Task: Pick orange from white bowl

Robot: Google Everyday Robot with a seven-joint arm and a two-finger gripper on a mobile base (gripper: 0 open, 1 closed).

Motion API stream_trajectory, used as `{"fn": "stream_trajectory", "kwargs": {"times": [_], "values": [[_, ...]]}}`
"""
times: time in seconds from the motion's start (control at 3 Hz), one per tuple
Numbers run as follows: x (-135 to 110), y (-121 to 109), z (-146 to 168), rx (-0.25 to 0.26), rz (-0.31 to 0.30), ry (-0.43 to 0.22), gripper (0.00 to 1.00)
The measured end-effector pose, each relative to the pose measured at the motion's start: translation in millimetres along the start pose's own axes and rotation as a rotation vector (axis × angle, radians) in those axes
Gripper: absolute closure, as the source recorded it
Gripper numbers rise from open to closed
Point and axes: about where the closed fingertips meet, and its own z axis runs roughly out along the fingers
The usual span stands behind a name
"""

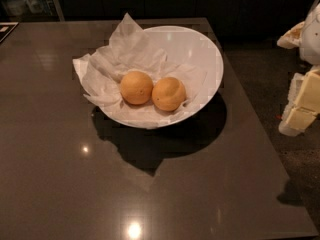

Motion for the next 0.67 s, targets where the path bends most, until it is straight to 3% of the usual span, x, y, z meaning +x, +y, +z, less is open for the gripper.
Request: {"fn": "stream_trajectory", "kwargs": {"times": [0.33, 0.67], "values": [[0, 0, 0, 0.0, 0.0, 0.0, 0.0], [-16, -10, 0, -0.013, 0.027, 0.037, 0.0]]}}
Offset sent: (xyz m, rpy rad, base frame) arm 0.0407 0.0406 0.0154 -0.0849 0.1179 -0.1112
